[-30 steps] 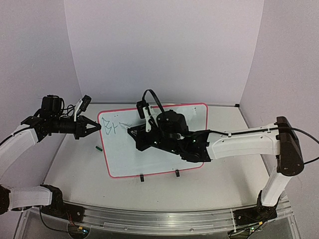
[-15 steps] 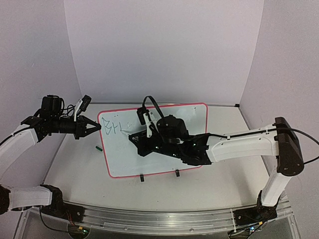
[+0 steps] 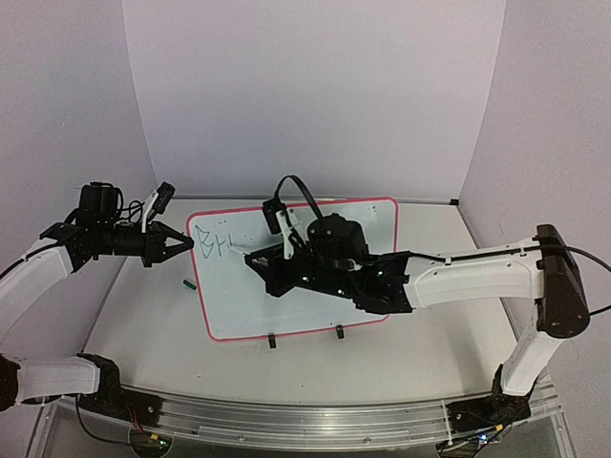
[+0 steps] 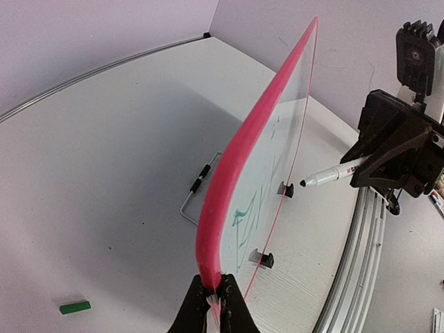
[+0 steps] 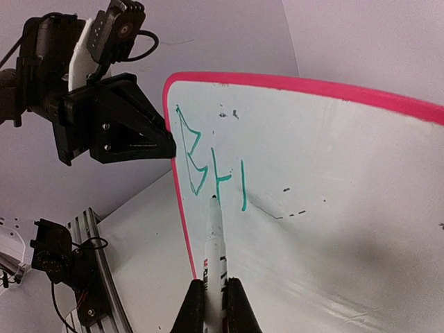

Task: Write a sentence on the whiteboard

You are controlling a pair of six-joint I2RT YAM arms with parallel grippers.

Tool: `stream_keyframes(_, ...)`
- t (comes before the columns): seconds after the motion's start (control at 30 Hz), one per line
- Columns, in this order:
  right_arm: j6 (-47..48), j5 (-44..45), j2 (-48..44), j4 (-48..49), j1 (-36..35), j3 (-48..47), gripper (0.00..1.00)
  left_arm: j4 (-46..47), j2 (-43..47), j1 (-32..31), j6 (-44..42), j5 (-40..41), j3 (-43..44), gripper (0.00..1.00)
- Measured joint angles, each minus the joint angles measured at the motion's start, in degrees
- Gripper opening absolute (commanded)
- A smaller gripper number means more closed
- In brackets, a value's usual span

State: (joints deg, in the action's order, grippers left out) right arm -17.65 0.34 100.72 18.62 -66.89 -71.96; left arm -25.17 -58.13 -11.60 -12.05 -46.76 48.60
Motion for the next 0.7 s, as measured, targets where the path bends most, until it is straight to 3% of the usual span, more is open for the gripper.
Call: stream_keyframes(0.7,2.8,4.7,2.3,-0.2,0.0,-4.1,0.00,0.0,0.0,0.0,0.0,0.0,0.0,0.00)
